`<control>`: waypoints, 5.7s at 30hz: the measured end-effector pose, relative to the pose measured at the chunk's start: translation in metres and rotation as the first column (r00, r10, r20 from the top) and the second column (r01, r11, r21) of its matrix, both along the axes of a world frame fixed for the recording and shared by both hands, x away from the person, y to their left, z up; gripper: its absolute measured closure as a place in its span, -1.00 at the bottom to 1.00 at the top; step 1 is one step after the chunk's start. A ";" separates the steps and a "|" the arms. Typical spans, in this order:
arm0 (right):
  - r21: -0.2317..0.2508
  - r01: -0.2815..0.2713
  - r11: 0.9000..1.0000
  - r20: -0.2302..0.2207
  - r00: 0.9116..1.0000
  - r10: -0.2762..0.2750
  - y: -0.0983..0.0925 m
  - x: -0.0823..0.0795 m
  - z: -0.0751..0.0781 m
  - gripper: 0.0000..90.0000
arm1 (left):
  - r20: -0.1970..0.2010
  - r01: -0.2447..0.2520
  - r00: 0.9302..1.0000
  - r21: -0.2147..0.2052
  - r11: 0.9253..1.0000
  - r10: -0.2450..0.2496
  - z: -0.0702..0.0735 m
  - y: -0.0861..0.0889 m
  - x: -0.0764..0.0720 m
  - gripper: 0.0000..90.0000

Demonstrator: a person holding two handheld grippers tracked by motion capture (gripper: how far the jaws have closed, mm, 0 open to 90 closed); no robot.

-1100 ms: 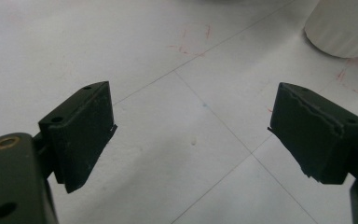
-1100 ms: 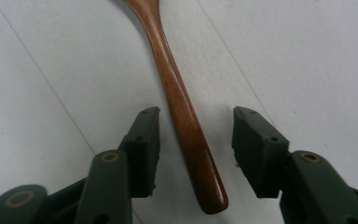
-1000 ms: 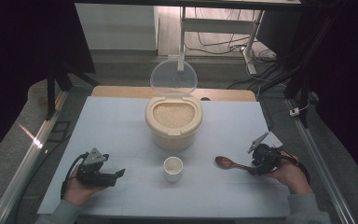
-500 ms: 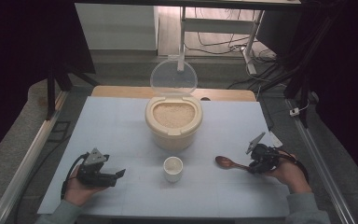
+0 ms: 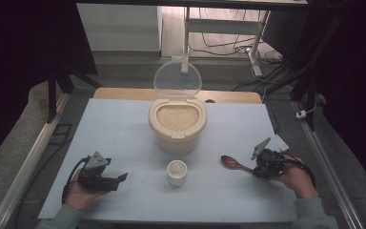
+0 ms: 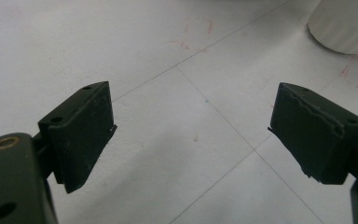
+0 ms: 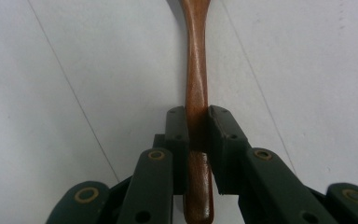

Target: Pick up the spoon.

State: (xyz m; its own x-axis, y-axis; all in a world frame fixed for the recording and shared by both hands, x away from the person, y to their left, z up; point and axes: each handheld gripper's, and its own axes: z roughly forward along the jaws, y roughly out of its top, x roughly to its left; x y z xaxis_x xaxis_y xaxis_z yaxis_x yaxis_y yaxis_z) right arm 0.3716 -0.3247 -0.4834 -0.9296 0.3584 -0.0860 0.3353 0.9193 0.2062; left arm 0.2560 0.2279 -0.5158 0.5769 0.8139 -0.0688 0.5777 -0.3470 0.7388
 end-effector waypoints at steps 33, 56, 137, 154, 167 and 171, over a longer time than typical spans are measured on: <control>0.321 -0.118 0.940 0.105 0.991 0.089 0.042 -0.033 0.062 0.74 | -0.006 0.006 1.000 0.004 1.000 -0.006 0.000 -0.001 0.001 -0.69; 0.270 -0.284 0.920 0.123 0.958 0.260 0.123 -0.045 0.069 0.74 | 0.010 0.054 0.998 -0.015 0.998 -0.054 0.014 -0.010 0.000 -0.67; 0.130 -0.524 0.842 0.213 0.844 0.492 0.231 -0.074 0.070 0.73 | -0.117 0.603 0.791 0.316 0.733 -0.601 0.080 -0.158 0.020 0.68; 0.337 -0.389 0.858 0.327 0.902 0.280 0.210 -0.065 0.076 0.22 | -0.026 0.535 0.833 0.288 0.794 -0.552 0.084 -0.142 0.023 0.76; 0.672 -0.084 0.736 0.266 0.955 -0.134 0.155 -0.059 0.078 -0.05 | 0.076 0.458 0.870 0.245 0.855 -0.488 0.084 -0.135 0.023 0.76; 0.716 -0.028 0.697 0.203 0.965 -0.169 0.144 -0.060 0.070 -0.05 | 0.103 0.442 0.874 0.233 0.866 -0.474 0.084 -0.135 0.022 0.76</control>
State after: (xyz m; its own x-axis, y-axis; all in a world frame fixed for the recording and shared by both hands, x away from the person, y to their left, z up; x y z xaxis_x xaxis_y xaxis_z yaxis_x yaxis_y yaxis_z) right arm 0.3115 -0.1808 -0.4130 -0.8842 0.4670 0.0108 0.2433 0.4407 0.8640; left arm 0.2785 0.0926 -0.4316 0.8782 0.4421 0.1825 0.2038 -0.6910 0.6935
